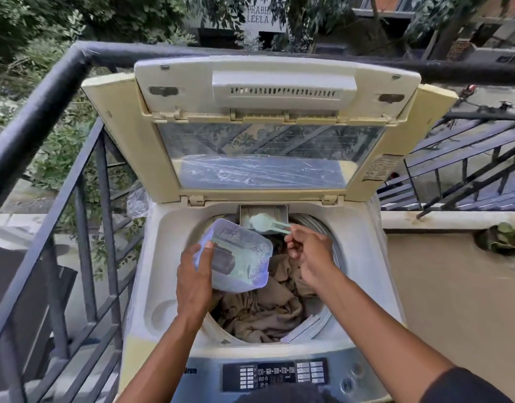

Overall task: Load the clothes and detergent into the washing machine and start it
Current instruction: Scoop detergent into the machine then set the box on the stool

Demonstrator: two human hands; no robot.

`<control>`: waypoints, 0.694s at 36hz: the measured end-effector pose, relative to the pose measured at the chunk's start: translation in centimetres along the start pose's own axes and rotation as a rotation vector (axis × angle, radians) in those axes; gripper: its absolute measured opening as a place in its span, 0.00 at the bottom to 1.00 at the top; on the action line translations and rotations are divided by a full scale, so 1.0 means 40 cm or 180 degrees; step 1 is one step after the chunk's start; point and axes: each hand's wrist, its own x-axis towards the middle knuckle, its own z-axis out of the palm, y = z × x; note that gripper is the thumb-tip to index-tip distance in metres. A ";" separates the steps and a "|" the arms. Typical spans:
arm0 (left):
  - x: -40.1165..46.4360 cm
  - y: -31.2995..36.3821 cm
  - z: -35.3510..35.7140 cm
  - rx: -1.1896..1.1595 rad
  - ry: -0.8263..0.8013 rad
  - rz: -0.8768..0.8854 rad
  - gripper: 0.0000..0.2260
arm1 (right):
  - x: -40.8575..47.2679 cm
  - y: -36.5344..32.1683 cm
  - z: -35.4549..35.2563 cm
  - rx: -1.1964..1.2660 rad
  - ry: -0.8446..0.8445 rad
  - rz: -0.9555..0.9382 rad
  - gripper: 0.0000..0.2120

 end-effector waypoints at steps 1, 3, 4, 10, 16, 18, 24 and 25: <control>0.002 -0.002 0.000 -0.0012 0.0004 0.0000 0.38 | 0.010 -0.001 0.004 -0.0035 0.0063 -0.0068 0.07; 0.004 -0.006 0.000 -0.0014 0.0011 0.0017 0.39 | 0.031 0.000 0.012 -0.0139 0.0169 -0.0175 0.07; 0.004 -0.007 0.001 -0.0007 0.0006 0.0015 0.39 | 0.040 0.000 0.016 -0.0209 0.0214 -0.0219 0.07; 0.002 -0.007 0.002 0.0064 -0.0024 0.0004 0.36 | 0.074 0.002 0.059 -0.0818 0.0367 -0.0532 0.07; -0.003 -0.017 0.002 0.0131 -0.0060 0.0068 0.37 | 0.086 0.019 0.098 -0.1382 0.0385 -0.1083 0.06; -0.008 -0.018 0.001 0.0091 -0.0063 0.0063 0.37 | 0.087 0.025 0.098 -0.1564 0.0379 -0.1276 0.07; -0.016 -0.015 0.004 0.0068 -0.0066 0.0056 0.37 | 0.081 0.021 0.074 -0.1853 0.0455 -0.1576 0.17; -0.017 -0.014 0.005 0.0069 -0.0070 0.0075 0.36 | 0.081 0.018 0.068 -0.1870 0.0481 -0.1603 0.15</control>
